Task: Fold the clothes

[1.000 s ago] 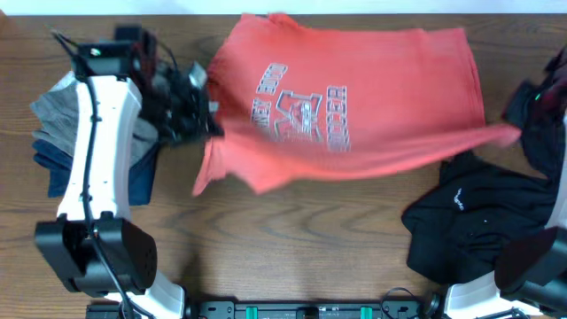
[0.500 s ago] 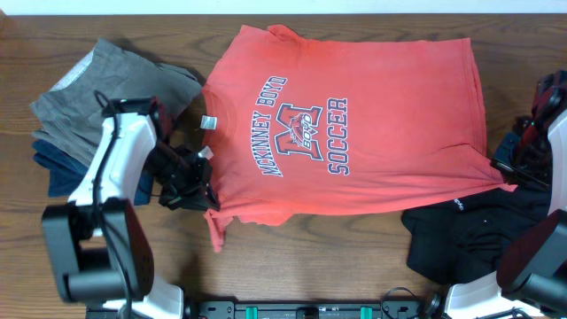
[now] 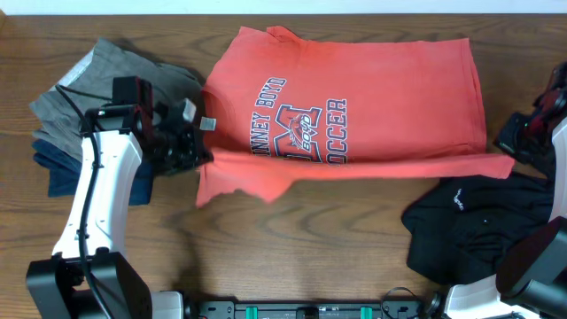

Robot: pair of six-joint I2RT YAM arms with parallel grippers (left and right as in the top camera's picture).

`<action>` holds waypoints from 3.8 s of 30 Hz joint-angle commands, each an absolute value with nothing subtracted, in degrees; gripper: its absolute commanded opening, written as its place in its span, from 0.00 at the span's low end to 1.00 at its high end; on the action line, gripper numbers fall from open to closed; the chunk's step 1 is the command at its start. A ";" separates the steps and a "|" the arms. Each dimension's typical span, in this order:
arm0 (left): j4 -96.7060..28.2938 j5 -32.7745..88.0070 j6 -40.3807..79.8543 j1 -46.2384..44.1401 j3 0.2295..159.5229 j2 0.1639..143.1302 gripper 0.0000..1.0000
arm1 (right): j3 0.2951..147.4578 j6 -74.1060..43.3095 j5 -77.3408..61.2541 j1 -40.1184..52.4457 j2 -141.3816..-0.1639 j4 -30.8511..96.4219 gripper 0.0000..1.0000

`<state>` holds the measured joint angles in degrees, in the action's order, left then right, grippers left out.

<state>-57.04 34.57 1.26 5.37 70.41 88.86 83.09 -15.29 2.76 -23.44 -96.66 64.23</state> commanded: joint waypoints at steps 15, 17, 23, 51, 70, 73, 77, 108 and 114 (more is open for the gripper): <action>-33.21 35.31 11.14 3.77 70.72 94.28 0.06 | 72.14 -14.33 -4.34 -22.41 -95.90 37.34 0.01; -32.08 35.31 11.53 3.84 70.72 95.53 0.06 | 71.18 -14.33 -5.56 -22.39 -95.90 33.67 0.01; -29.43 35.31 11.53 3.81 70.72 99.29 0.06 | 69.71 -14.33 -7.62 -21.32 -95.92 24.60 0.01; -18.46 26.74 11.51 0.03 70.72 103.74 0.34 | 69.56 -15.00 -7.57 -18.92 -109.32 11.35 0.08; -31.27 24.29 11.46 -0.69 70.63 103.74 0.57 | 69.52 -15.14 -3.68 -21.19 -107.66 33.21 0.43; -32.97 21.10 11.49 -0.69 69.78 103.74 0.57 | 69.52 -13.21 -7.14 -21.19 -107.63 38.92 0.36; -32.95 18.57 11.46 -0.69 67.66 103.74 0.57 | 69.54 -11.77 -11.03 -21.17 -107.11 43.11 0.36; -32.97 18.57 11.51 -0.69 65.89 103.74 0.64 | 52.77 -17.39 11.90 -25.98 -99.31 41.28 0.38; -32.97 18.59 11.49 -0.69 65.89 103.74 0.64 | 55.07 -21.43 13.21 -32.71 -97.97 42.39 0.39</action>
